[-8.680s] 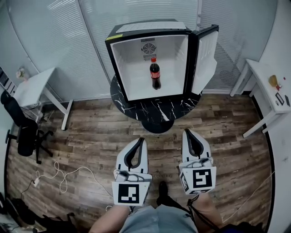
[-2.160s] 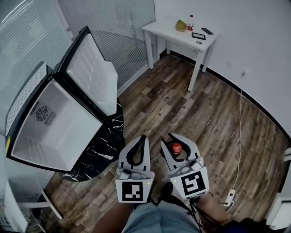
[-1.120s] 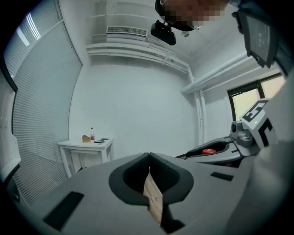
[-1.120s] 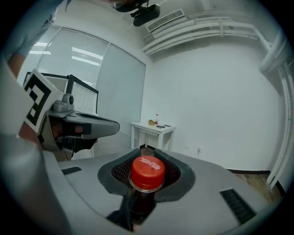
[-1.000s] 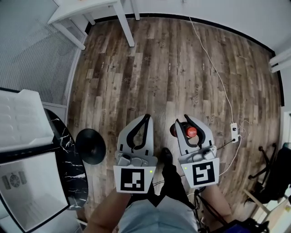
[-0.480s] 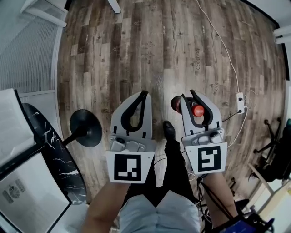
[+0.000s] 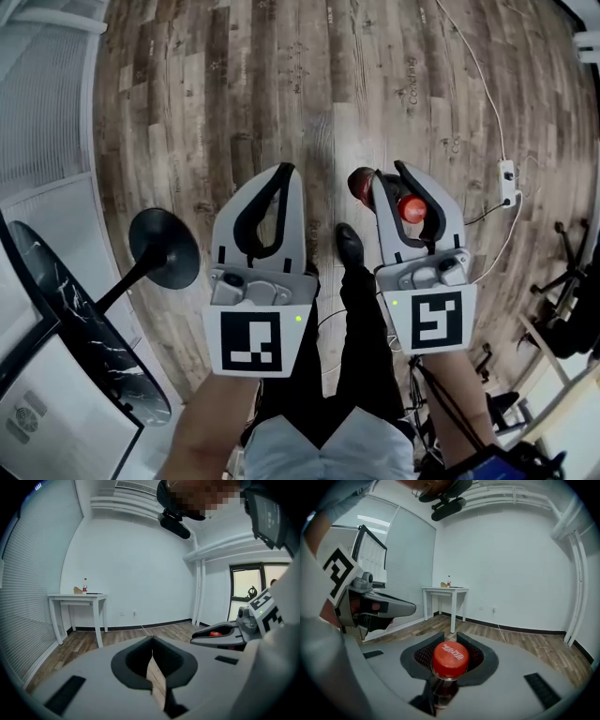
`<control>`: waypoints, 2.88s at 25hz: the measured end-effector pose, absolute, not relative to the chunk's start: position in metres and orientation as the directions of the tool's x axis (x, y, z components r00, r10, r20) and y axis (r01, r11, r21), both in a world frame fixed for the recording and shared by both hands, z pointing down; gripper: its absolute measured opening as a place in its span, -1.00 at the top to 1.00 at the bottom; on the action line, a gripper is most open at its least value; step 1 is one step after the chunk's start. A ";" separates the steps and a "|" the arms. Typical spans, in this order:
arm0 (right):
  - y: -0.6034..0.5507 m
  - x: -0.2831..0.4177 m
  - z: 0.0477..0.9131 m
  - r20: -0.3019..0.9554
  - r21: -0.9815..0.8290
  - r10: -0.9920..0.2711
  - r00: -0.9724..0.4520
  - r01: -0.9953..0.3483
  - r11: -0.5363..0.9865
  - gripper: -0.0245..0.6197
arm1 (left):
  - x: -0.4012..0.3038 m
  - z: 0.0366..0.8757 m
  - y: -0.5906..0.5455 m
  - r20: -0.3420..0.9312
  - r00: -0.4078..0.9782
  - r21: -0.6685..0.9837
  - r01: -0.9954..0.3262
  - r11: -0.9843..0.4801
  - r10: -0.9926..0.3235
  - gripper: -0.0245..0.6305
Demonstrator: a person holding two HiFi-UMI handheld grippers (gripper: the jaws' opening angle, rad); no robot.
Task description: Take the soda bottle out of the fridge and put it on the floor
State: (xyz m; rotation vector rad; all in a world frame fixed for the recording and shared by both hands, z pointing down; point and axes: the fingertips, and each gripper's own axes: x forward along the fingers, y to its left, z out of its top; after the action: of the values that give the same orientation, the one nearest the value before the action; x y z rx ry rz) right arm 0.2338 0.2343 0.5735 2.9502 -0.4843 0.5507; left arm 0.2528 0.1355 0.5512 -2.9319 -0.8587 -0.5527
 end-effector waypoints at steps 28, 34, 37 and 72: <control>0.259 0.197 0.796 0.470 0.001 -0.258 0.844 -0.293 -0.956 0.63 | 0.232 0.777 0.140 0.414 0.730 0.121 0.547 -0.828 0.543 0.87; 0.265 0.186 0.833 0.488 -0.004 -0.251 0.836 -0.285 -0.958 0.64 | 0.228 0.809 0.148 0.420 0.712 0.127 0.568 -0.813 0.563 0.87; 0.269 0.183 0.850 0.491 -0.007 -0.248 0.835 -0.281 -0.960 0.64 | 0.225 0.826 0.152 0.424 0.705 0.131 0.573 -0.809 0.568 0.87; 0.301 0.169 0.989 0.543 0.014 -0.248 0.802 -0.304 -0.953 0.64 | 0.199 0.934 0.175 0.502 0.655 0.128 0.589 -0.798 0.564 0.87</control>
State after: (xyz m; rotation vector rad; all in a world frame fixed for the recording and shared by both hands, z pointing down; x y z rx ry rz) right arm 0.1690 0.3014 0.9886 2.8865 -0.4430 0.8491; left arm 0.1990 0.1749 0.9338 -2.8160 -0.9816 -0.8294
